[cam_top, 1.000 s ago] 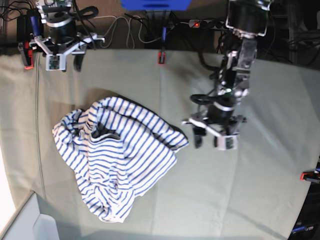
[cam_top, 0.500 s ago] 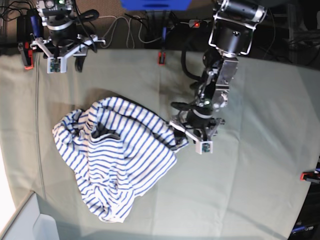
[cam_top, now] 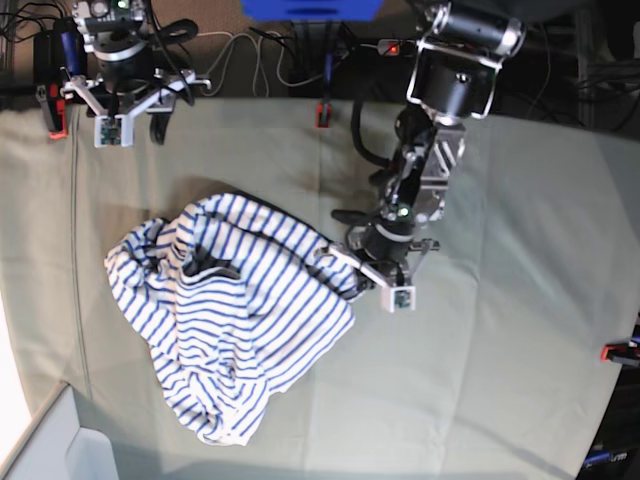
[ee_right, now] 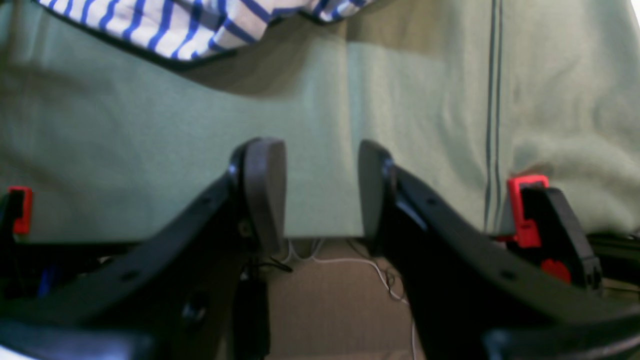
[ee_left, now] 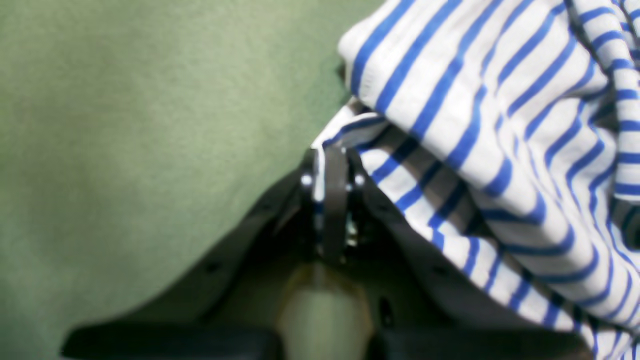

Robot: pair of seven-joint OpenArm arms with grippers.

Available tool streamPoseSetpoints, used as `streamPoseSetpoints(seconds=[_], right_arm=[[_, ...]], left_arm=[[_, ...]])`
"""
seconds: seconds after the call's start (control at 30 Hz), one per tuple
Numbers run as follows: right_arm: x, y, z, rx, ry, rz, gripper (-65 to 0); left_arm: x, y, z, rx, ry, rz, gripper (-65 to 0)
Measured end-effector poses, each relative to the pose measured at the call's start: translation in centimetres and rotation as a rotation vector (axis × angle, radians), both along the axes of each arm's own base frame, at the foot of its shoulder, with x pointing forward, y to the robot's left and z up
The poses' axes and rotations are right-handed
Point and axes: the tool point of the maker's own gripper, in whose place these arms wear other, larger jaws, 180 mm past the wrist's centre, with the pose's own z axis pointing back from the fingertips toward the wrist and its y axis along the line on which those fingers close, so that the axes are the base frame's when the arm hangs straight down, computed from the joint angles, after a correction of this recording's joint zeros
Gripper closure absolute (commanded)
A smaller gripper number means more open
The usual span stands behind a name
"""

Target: Layout the t-shirt on the table in an organized manner, then fold the t-shirt properly

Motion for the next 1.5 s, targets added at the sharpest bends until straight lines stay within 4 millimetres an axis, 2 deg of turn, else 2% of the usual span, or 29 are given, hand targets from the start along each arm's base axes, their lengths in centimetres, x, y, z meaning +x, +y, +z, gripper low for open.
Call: streamPoseSetpoints(seconds=[0.17, 0.23, 0.3, 0.4, 0.57, 0.7, 0.87, 1.1, 1.3, 1.43, 1.5], right_arm=[[0.6, 0.0, 0.3, 0.0, -0.017, 0.002, -25.6], [1.0, 0.8, 0.3, 0.011, -0.023, 0.021, -25.7], [1.1, 2.4, 0.2, 0.037, -0.021, 0.061, -25.7], [1.2, 4.7, 0.1, 0.061, -0.021, 0.149, -26.4], [2.4, 8.9, 0.9, 0.123, -0.06, 0.261, -31.7], [3.9, 9.6, 1.7, 0.126, -0.101, 0.278, -33.5], [5.8, 9.4, 2.7, 0.118, -0.152, 0.277, -33.6], [7.4, 9.4, 0.9, 0.104, -0.13, 0.283, -33.6], [9.7, 12.3, 2.1, 0.131, -0.189, 0.354, -33.6], [11.0, 13.1, 0.2, 0.138, -0.117, 0.343, -33.5], [11.6, 13.8, 0.0, 0.14, -0.116, 0.355, -33.5]], left_arm=[[-1.8, 3.1, 1.5, 0.044, -0.054, 0.01, 0.0], [-2.6, 4.3, 2.4, 0.056, -0.088, 0.02, 0.0], [-3.9, 5.5, 2.7, 0.05, -0.092, 0.047, 0.0], [-5.9, 8.8, 2.7, 0.061, -0.081, 0.135, 0.0], [-8.2, 13.3, 3.1, 0.086, -0.078, 0.244, 0.0], [-10.0, 17.6, 3.1, 0.125, -0.066, 0.348, 0.0], [-11.1, 21.1, 3.8, 0.156, -0.074, 0.439, 0.0], [-11.5, 21.7, 3.7, 0.162, -0.067, 0.452, 0.0], [-12.5, 21.5, 3.1, 0.165, -0.042, 0.446, 0.0], [-12.2, 21.5, 3.2, 0.163, -0.05, 0.446, 0.0], [-12.2, 21.4, 3.2, 0.164, -0.05, 0.444, 0.0]])
